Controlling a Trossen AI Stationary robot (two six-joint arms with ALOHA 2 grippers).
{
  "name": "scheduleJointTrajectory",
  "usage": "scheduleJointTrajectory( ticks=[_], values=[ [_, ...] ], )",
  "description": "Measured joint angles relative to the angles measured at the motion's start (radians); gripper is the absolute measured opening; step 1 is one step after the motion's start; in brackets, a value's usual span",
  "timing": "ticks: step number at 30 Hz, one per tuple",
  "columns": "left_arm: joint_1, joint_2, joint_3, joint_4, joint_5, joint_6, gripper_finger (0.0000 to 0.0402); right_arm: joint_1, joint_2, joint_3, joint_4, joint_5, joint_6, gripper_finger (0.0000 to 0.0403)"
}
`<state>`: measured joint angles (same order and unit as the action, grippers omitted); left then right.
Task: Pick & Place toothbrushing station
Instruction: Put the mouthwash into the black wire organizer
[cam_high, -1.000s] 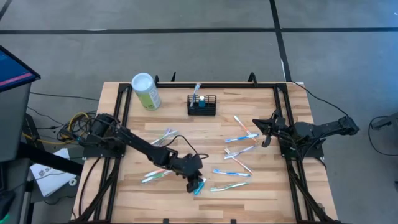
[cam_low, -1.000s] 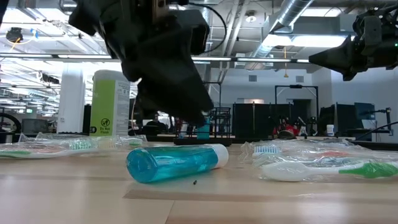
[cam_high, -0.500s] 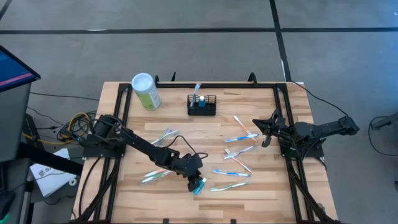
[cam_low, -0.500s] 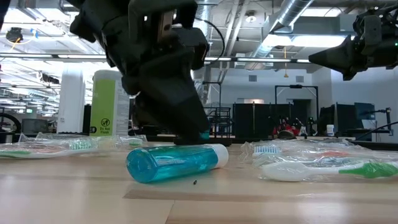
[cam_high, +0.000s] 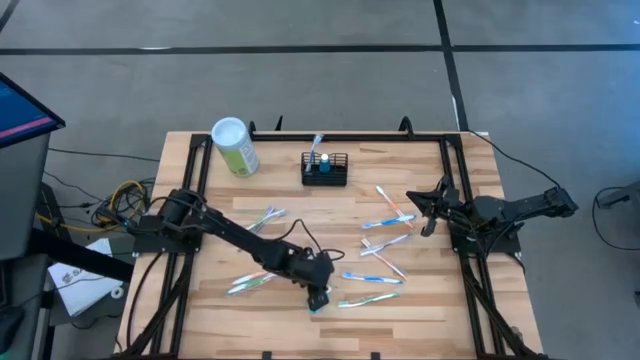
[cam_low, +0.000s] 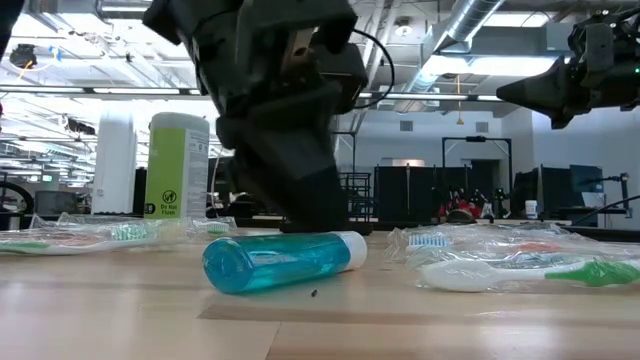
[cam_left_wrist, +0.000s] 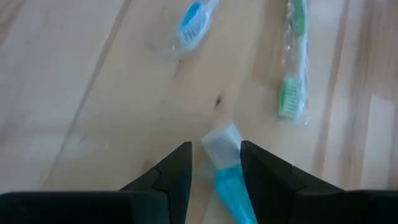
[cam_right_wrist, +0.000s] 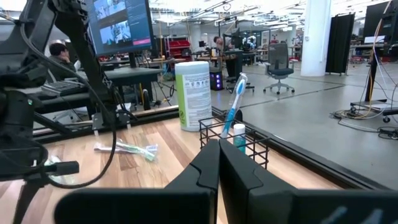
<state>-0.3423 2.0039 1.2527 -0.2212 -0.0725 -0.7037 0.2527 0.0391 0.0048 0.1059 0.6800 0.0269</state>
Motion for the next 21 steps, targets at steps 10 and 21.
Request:
scheduleJointTrajectory(
  ticks=[10, 21],
  values=[
    [0.009, 0.006, 0.070, -0.063, 0.013, -0.008, 0.0131, 0.000, 0.000, 0.000, 0.005, 0.000, 0.000, 0.0001],
    [0.019, 0.010, 0.090, -0.146, 0.013, -0.038, 0.0131, 0.000, 0.000, 0.000, 0.008, 0.000, 0.000, 0.0001]
  ],
)
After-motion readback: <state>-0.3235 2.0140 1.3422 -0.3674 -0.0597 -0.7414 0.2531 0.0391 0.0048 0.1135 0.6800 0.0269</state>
